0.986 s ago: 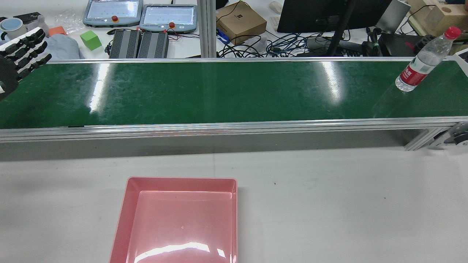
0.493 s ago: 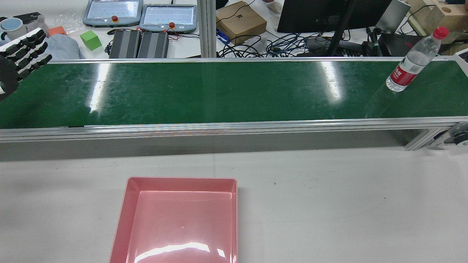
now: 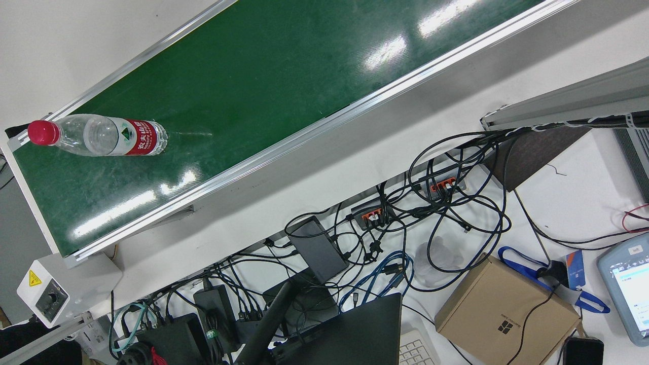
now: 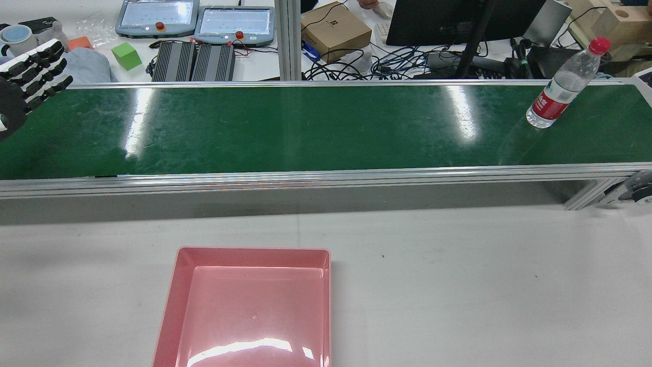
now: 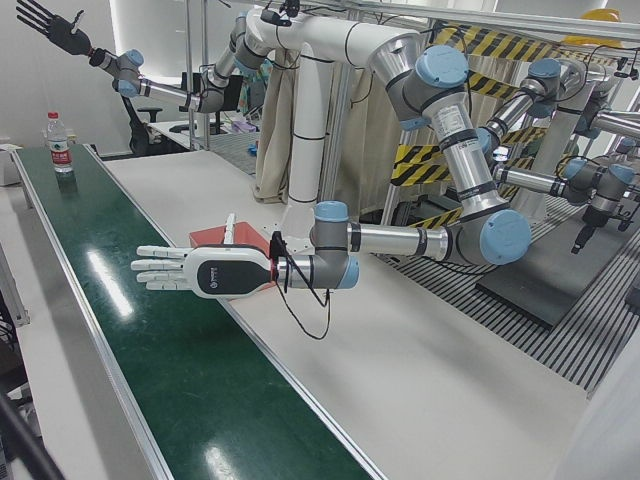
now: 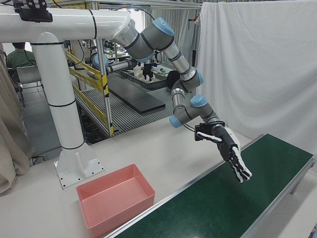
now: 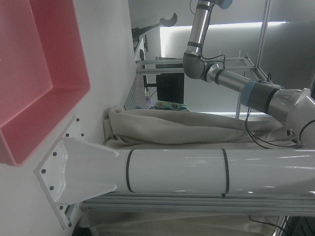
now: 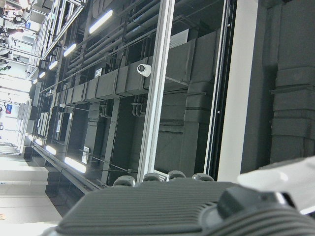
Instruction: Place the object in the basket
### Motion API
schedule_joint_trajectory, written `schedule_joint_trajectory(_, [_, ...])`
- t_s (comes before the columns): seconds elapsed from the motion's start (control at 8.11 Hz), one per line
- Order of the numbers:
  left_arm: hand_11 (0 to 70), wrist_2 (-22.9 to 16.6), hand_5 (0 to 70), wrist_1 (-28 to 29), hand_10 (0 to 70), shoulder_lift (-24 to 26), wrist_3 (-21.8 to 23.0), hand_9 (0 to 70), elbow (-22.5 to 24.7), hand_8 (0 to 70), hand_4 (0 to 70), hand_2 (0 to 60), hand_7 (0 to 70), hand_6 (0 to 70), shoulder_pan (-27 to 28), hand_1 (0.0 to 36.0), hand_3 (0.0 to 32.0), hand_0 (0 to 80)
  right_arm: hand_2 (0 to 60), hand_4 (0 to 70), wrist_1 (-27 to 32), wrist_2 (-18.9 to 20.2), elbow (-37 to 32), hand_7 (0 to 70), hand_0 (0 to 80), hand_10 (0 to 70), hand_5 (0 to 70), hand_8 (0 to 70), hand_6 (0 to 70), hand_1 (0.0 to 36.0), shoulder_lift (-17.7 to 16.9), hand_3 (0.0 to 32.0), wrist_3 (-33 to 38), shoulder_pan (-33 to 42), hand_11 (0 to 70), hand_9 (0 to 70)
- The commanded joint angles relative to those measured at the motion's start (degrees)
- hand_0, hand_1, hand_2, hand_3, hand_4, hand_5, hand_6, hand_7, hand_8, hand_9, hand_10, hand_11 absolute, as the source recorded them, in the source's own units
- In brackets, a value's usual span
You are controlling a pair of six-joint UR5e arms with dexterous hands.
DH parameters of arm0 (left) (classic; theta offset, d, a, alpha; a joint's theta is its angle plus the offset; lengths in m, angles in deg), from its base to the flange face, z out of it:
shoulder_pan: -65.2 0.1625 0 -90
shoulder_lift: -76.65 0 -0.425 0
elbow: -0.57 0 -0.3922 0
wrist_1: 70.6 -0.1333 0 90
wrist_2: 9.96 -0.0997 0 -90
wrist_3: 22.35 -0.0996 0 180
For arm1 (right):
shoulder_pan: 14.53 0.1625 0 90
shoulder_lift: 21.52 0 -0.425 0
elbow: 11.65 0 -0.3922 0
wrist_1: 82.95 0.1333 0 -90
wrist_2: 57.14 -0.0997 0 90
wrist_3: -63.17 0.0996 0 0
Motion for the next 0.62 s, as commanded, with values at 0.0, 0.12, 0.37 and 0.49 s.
schedule_joint_trajectory(0.0, [5.9,0.0,3.9,0.0,3.5,0.0,0.0,0.4,0.0,1.4,10.9,0.0,0.0,0.0,0.0,1.6,0.0,49.1,0.0,0.0,0.0,0.0,0.0,0.0,0.0,0.0,0.0,0.0,0.0,0.0,0.0,0.0,0.0,0.0,0.0,0.0])
schedule_joint_trajectory(0.12, [6.4,0.0,4.3,0.0,3.9,0.0,-0.1,1.0,0.0,2.5,12.7,0.0,0.0,0.3,0.1,2.2,0.0,49.3,0.0,0.0,0.0,0.0,0.0,0.0,0.0,0.0,0.0,0.0,0.0,0.0,0.0,0.0,0.0,0.0,0.0,0.0])
schedule_joint_trajectory(0.37, [6.3,0.0,4.4,0.0,3.8,0.0,-0.2,1.0,-0.1,2.5,12.6,0.0,0.0,0.3,0.1,2.0,0.0,49.0,0.0,0.0,0.0,0.0,0.0,0.0,0.0,0.0,0.0,0.0,0.0,0.0,0.0,0.0,0.0,0.0,0.0,0.0])
schedule_joint_trajectory(0.49, [6.5,0.0,4.1,0.0,4.0,0.0,-0.4,1.0,-0.2,2.5,12.5,0.0,0.0,0.4,0.2,1.9,0.0,48.8,0.0,0.0,0.0,0.0,0.0,0.0,0.0,0.0,0.0,0.0,0.0,0.0,0.0,0.0,0.0,0.0,0.0,0.0])
